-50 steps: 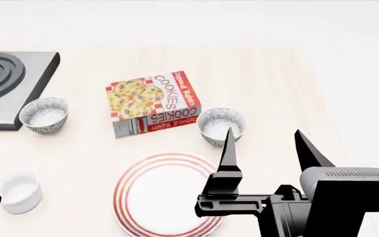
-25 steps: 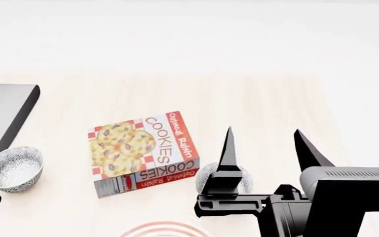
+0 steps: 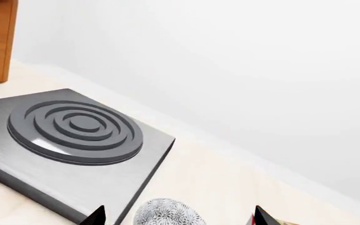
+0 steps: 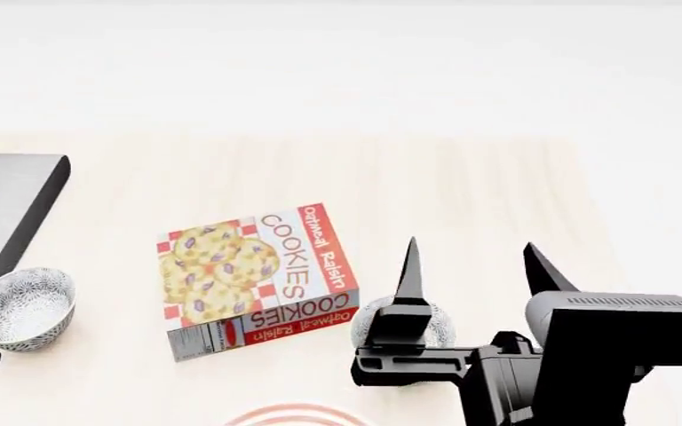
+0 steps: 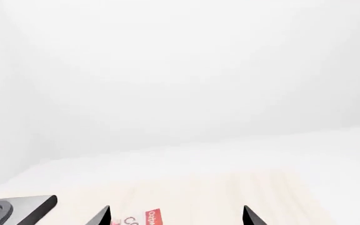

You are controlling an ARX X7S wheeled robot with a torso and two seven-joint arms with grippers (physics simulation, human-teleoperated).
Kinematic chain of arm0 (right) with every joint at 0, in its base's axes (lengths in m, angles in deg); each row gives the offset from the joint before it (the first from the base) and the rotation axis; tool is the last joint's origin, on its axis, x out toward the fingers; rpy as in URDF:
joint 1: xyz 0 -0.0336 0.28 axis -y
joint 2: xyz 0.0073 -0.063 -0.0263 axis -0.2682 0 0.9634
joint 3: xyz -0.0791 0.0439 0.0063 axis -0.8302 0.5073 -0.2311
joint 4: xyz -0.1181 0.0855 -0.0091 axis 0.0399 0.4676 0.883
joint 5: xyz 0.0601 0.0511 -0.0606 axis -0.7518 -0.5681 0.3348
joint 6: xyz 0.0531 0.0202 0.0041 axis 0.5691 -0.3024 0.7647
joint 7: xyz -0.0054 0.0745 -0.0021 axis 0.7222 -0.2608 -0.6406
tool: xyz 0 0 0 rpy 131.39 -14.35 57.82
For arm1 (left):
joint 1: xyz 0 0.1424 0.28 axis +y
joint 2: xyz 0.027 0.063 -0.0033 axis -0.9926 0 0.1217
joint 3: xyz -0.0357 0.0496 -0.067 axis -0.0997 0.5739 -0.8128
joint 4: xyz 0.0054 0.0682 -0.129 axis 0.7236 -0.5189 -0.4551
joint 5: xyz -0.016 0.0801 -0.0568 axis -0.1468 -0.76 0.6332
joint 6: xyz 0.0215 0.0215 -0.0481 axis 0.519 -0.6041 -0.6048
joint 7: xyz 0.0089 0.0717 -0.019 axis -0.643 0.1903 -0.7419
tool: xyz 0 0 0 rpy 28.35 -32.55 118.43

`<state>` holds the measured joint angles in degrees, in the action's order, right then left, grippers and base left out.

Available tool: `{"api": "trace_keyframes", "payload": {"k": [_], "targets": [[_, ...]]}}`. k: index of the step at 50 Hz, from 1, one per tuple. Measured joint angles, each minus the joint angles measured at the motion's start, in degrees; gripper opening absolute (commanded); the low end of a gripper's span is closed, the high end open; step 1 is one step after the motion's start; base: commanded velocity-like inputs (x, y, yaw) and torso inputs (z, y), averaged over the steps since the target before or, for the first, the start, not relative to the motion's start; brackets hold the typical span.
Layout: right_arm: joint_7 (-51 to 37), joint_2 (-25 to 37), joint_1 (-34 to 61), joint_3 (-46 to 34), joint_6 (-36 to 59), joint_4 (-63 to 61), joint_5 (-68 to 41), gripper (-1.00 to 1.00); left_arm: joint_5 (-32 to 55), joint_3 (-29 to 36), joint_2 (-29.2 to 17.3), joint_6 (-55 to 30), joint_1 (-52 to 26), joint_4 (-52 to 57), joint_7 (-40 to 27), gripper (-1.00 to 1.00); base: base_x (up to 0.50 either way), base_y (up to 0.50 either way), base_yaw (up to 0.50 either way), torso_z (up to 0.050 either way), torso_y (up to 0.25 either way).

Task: Pick the akita bowl next to the plate and place it on the plate.

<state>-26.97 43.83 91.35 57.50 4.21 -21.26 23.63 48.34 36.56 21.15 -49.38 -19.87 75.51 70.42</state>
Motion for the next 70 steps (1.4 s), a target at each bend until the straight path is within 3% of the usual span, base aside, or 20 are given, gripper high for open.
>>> {"api": "trace_keyframes", "payload": {"k": [36,70], "targets": [[-4.12,0.86,24.31,-2.64,21.58,24.19,-2.87,1.00,0.65,0.31,-0.36,0.84,-0.07,-0.90,-0.41,1.00,0.00,0.00,0.00,0.000,0.000],[3.67,-1.45,44.34,-9.27,21.61,62.64,0.45,1.00,0.98,0.95,-0.89,1.50,0.00,-1.26,-0.93,1.00,0.00,0.00,0.00,0.000,0.000]]}}
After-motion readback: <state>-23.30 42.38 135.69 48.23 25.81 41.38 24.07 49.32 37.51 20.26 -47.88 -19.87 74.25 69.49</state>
